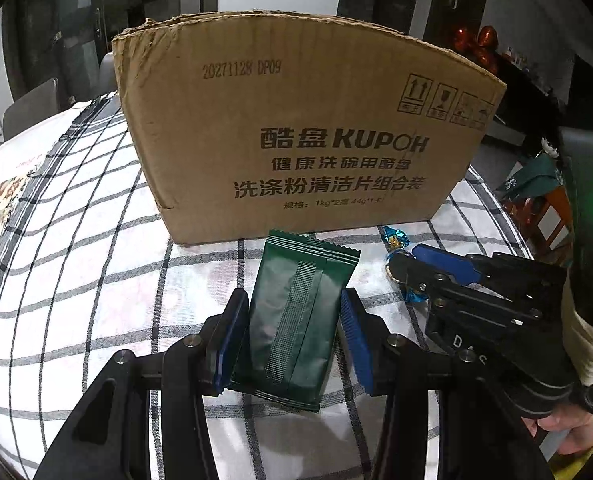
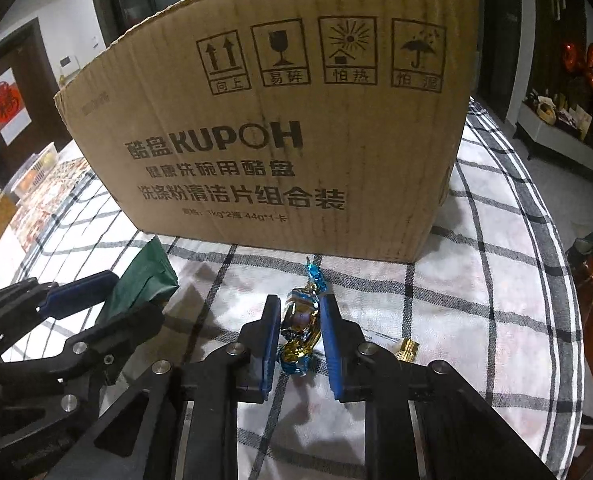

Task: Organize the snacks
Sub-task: 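Lift both held snacks and carry them over the cardboard box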

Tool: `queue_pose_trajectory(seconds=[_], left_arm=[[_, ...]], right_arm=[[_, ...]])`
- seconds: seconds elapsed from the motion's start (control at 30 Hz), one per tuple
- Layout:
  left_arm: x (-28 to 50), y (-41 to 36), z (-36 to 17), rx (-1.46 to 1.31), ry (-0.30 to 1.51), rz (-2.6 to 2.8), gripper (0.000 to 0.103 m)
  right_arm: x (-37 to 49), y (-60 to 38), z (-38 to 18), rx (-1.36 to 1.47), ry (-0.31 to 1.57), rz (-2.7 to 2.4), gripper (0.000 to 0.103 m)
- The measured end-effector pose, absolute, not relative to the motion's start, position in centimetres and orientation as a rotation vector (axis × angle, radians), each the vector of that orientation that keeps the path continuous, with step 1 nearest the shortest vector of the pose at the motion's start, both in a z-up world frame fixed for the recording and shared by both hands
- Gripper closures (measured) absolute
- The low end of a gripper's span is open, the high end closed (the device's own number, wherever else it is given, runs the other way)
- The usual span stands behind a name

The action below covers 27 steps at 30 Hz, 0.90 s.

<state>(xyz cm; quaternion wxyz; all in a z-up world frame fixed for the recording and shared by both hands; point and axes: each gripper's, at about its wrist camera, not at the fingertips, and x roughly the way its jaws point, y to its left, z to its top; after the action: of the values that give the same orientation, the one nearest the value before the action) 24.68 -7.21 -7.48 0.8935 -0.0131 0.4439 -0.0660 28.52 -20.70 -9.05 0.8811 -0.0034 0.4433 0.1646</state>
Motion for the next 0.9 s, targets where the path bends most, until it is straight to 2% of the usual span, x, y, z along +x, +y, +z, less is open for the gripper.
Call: queue_pose_trajectory(seconds=[0.4,0.9], left_arm=[[22.7,-6.9,-5.5,-0.043,0.885,-0.149,0.057],[19.9,-6.9,0.9,-0.025,0.769,-0.202,0.057]], right_arm=[[25.0,-20.7,-6.0,0.001,0.846,0.359,0.083],[21.3,-22.2,0.9,0.063,0.686,0.363,0.083]])
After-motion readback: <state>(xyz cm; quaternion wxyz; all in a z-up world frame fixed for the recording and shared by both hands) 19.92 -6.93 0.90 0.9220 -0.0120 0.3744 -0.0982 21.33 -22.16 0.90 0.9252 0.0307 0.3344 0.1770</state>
